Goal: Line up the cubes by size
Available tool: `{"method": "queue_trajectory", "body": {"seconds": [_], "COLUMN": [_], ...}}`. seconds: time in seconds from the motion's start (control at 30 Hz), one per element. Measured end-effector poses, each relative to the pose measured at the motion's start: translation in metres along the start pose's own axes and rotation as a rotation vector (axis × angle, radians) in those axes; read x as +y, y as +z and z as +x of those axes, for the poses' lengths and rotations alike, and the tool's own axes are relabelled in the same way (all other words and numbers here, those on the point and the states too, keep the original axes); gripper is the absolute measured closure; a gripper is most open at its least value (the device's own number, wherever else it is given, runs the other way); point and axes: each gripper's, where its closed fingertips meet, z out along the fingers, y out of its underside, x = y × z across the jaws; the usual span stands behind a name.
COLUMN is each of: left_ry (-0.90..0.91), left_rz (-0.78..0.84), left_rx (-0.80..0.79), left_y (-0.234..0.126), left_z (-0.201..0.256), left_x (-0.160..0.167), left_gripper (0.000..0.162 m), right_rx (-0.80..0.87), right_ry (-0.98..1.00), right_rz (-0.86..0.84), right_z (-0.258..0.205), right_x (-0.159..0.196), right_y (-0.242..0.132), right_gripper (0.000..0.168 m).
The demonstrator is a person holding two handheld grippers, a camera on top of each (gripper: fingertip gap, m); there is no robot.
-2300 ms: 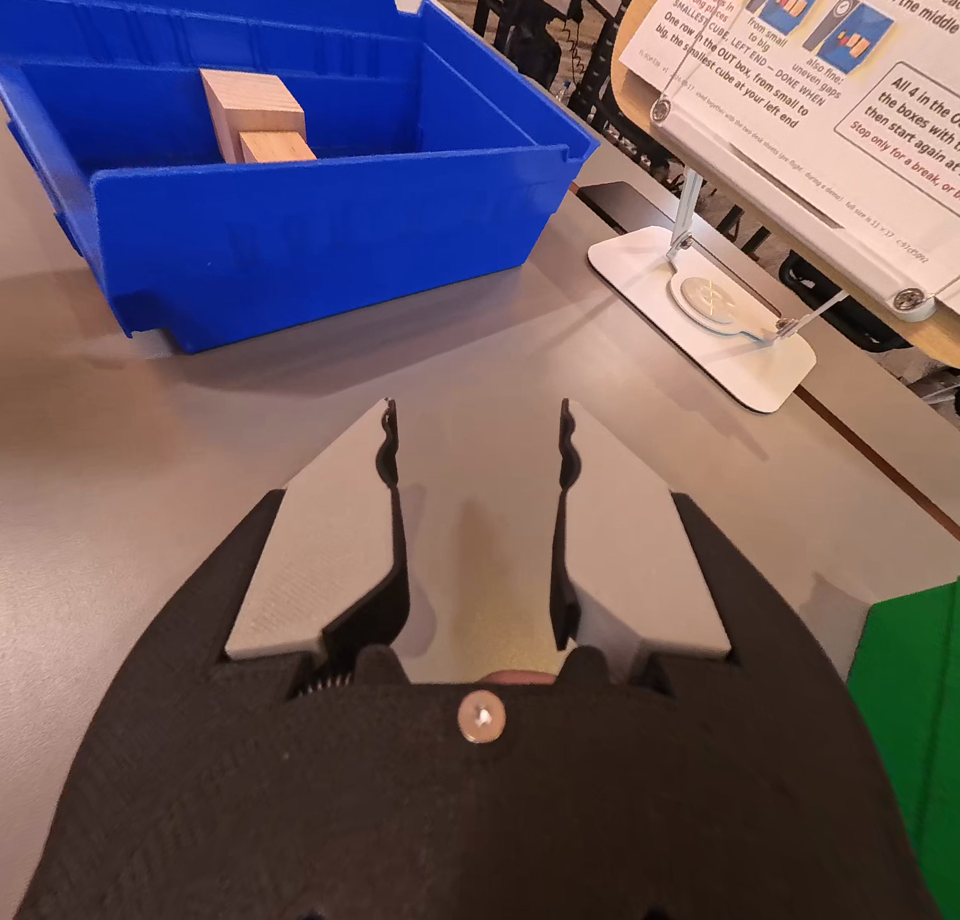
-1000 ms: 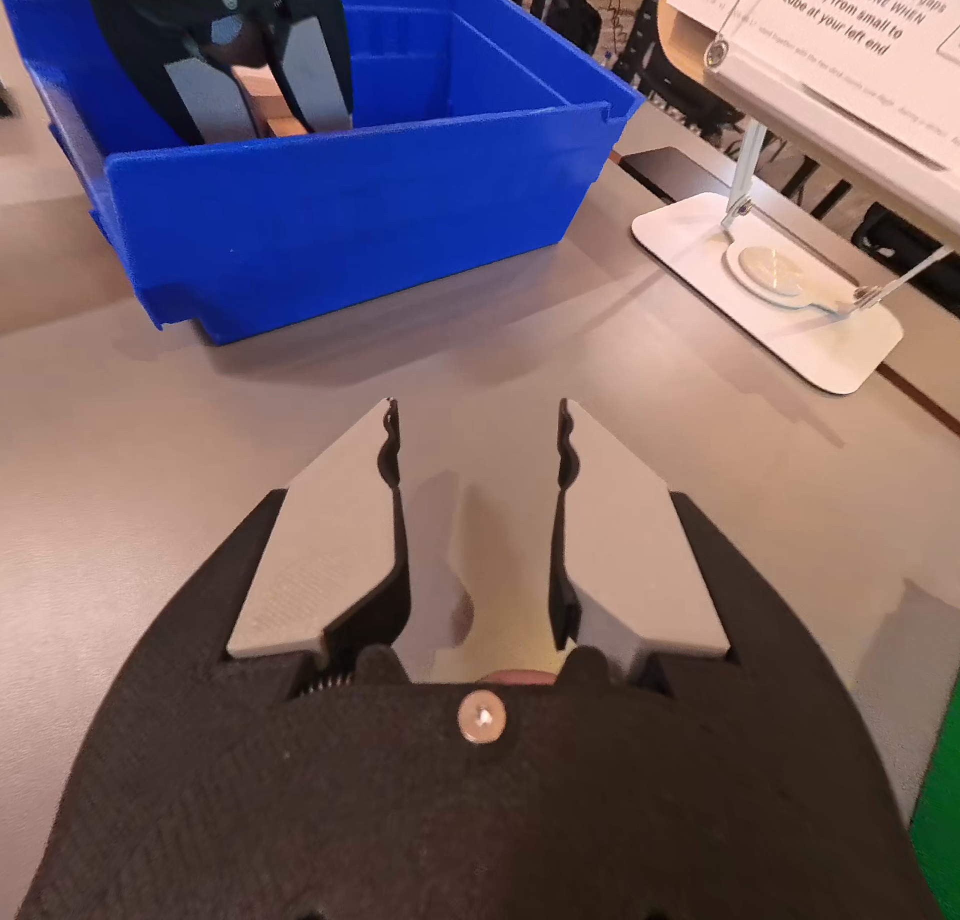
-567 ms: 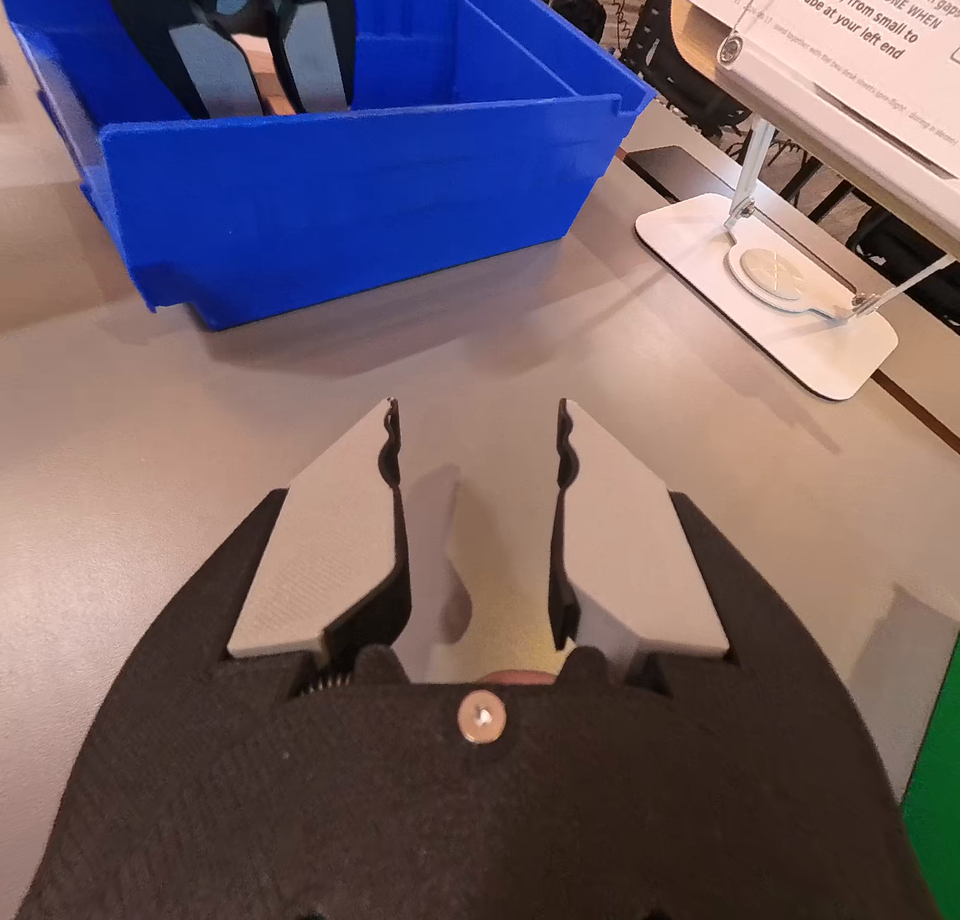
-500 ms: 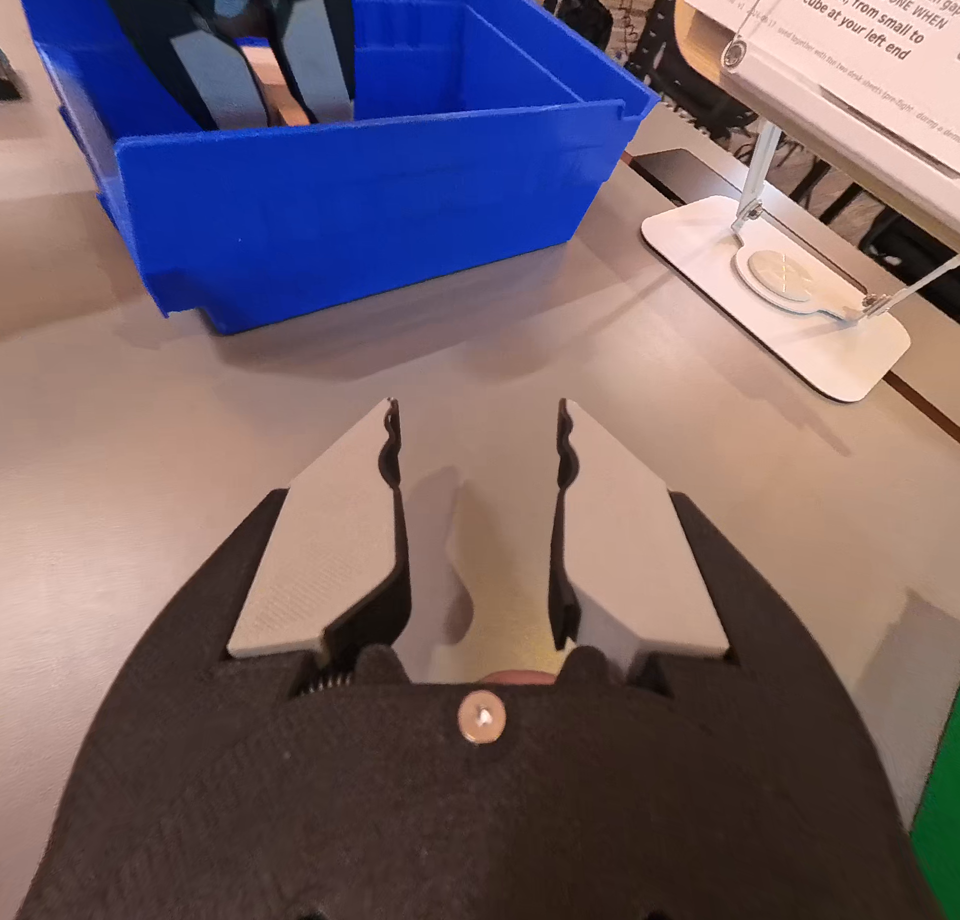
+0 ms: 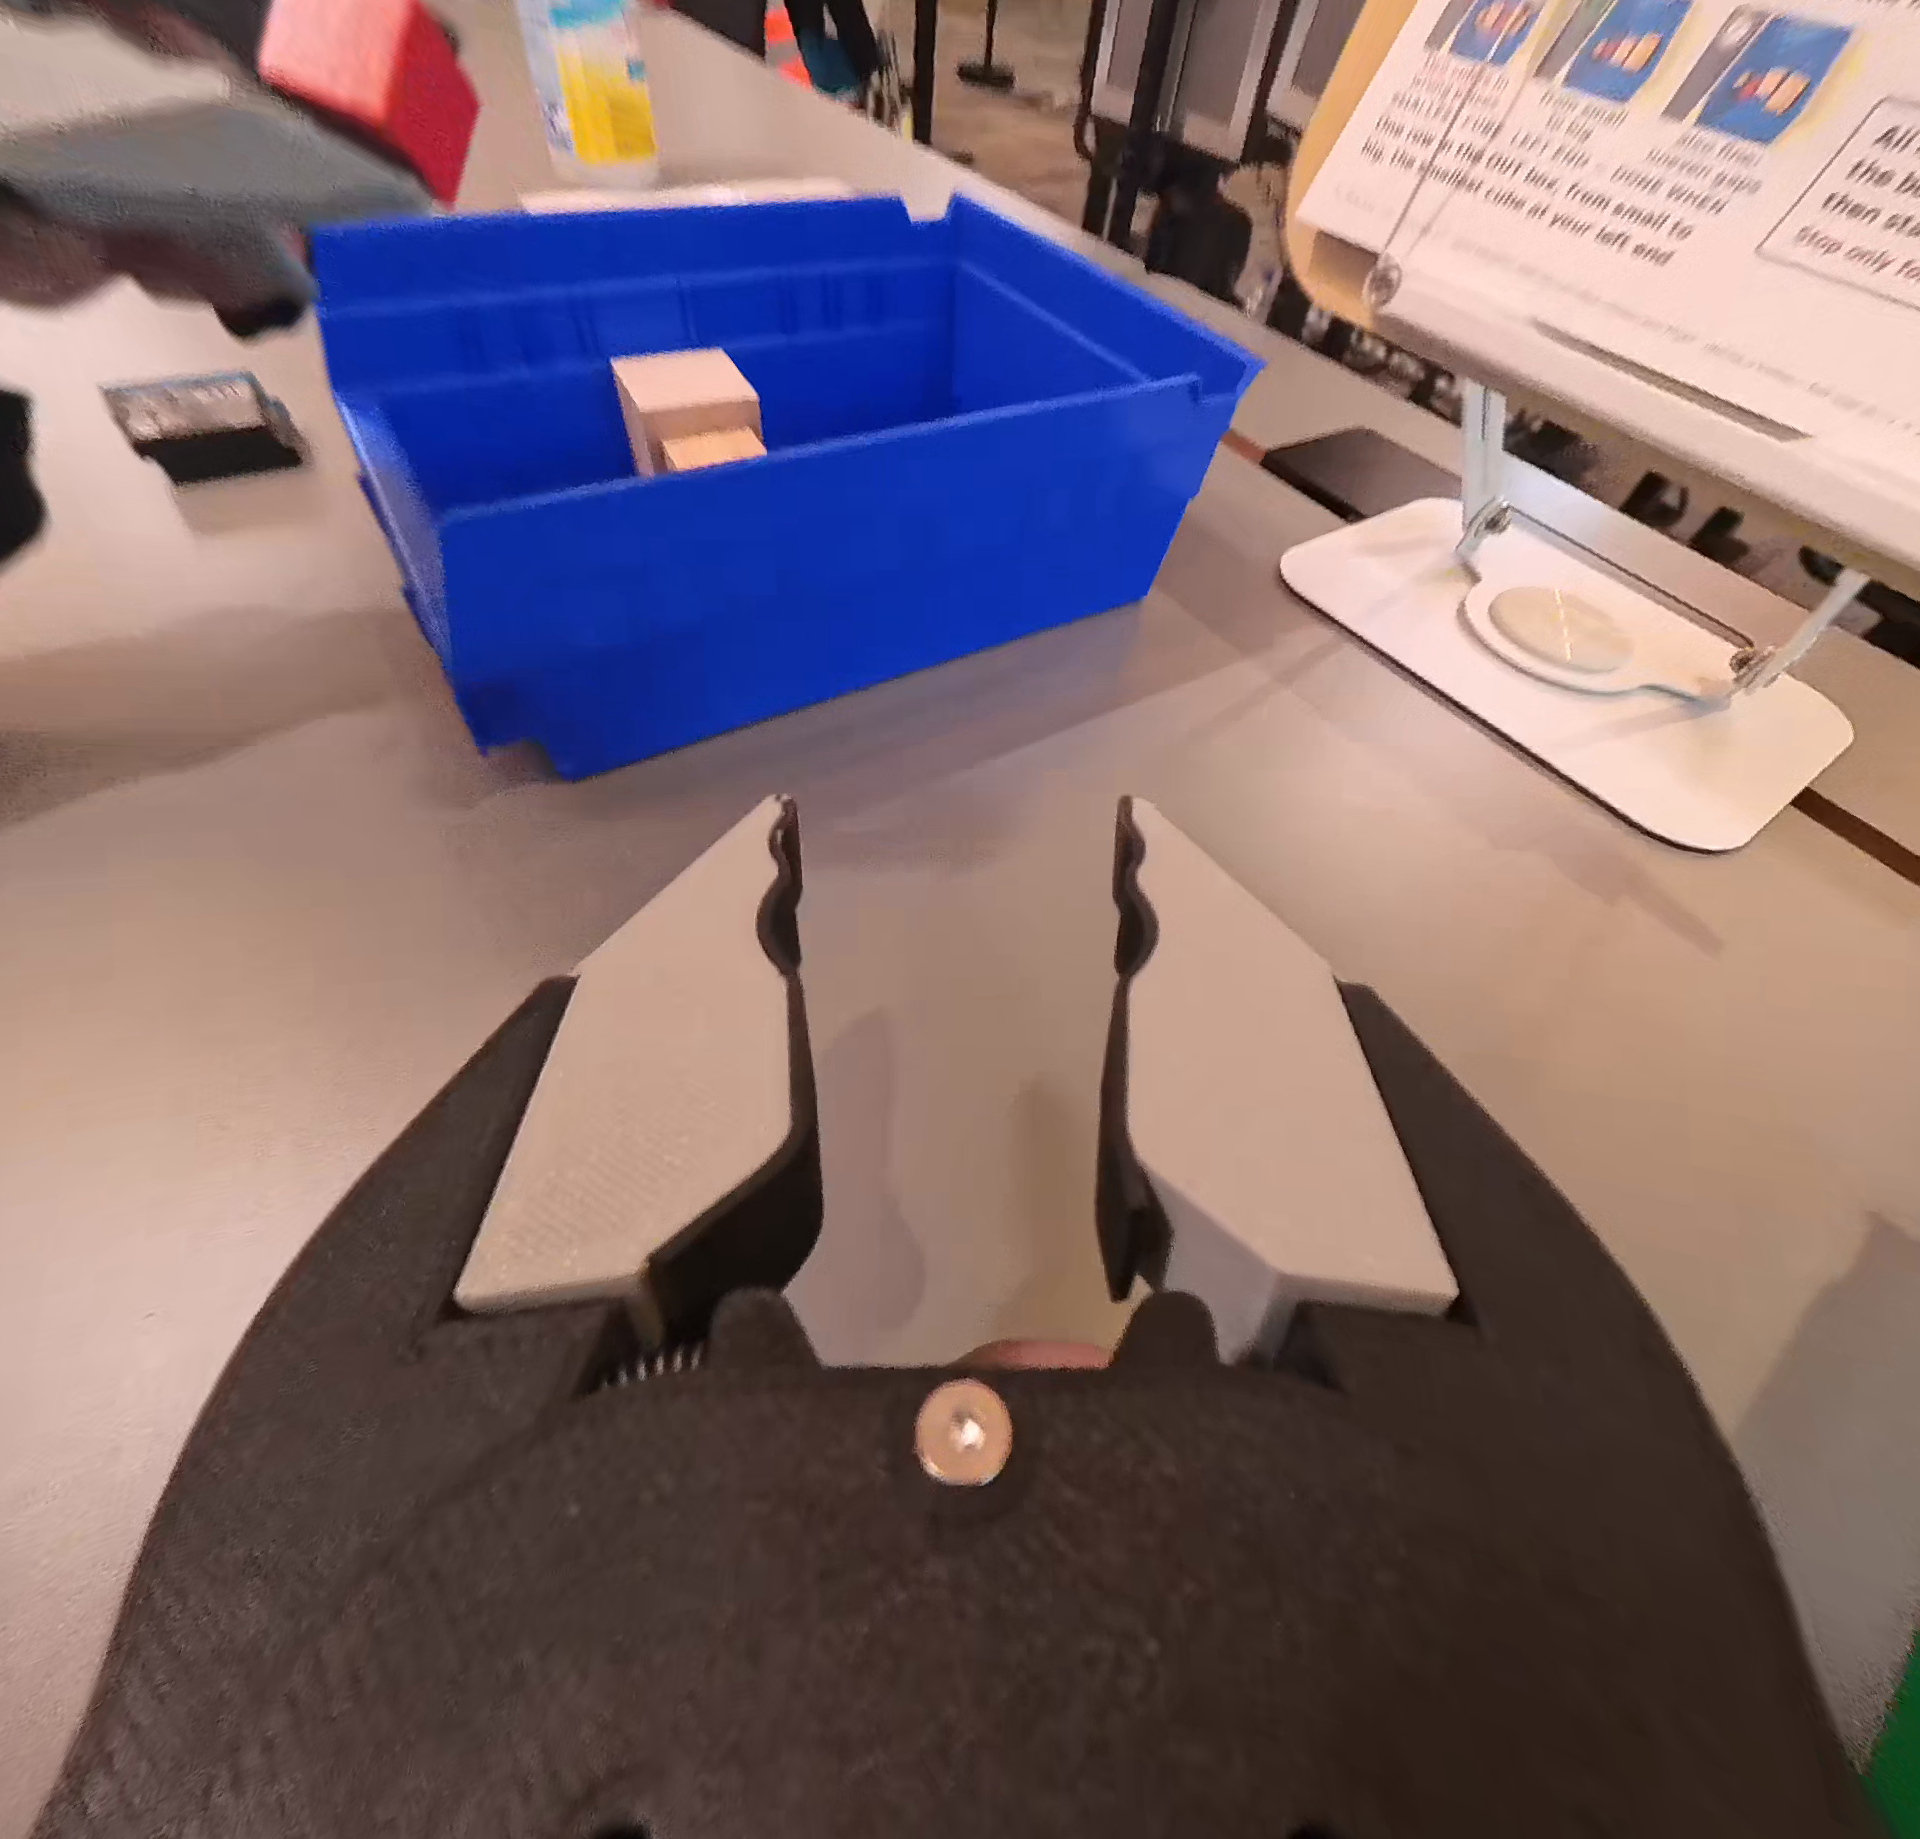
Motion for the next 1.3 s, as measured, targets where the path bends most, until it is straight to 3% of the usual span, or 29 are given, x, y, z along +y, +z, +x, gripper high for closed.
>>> {"method": "queue_trajectory", "body": {"seconds": [0.13, 0.2, 0.3, 0.37, 0.53, 0.63, 0.7, 0.93, 1.1, 1.3], "left_ry": [0.069, 0.06, 0.034, 0.064, 0.204, 0.237, 0.242, 0.222, 0.241, 0.311], "left_rz": [0.047, 0.153, 0.334, 0.327, 0.31, 0.318, 0.32, 0.375, 0.359, 0.273], "left_rx": [-0.005, -0.032, -0.074, -0.126, -0.092, -0.092, -0.091, -0.053, -0.019, -0.015], "left_y": [-0.003, -0.007, -0.012, -0.006, -0.004, -0.007, -0.008, -0.007, -0.005, 0.006], "left_z": [0.017, 0.018, 0.021, 0.015, 0.036, 0.041, 0.042, 0.046, 0.054, 0.063], "left_x": [-0.024, -0.048, -0.076, -0.077, -0.083, -0.088, -0.088, -0.093, -0.093, -0.084], "left_gripper": [0.142, 0.143, 0.143, 0.143, 0.143, 0.143, 0.143, 0.143, 0.143, 0.143], "right_rx": [-0.03, -0.083, -0.332, -0.51, -0.668, -0.906, -1.013, -1.065, -1.102, -1.048], "right_ry": [0.066, 0.055, 0.065, 0.082, -0.042, 0.07, 0.17, 0.285, 0.356, 0.29], "right_rz": [0.1, 0.161, 0.172, 0.163, 0.221, 0.251, 0.308, 0.179, 0.235, 0.177], "right_z": [0.003, -0.004, -0.034, -0.054, -0.069, -0.087, -0.093, -0.085, -0.078, -0.089], "right_x": [-0.006, -0.017, -0.032, -0.044, -0.074, -0.091, -0.098, -0.06, -0.075, -0.069], "right_y": [-0.032, -0.052, -0.069, -0.076, -0.057, -0.048, -0.047, -0.045, -0.054, -0.049], "right_gripper": [0.11, 0.112, 0.117, 0.118, 0.13, 0.122, 0.124, 0.12, 0.127, 0.126]}}
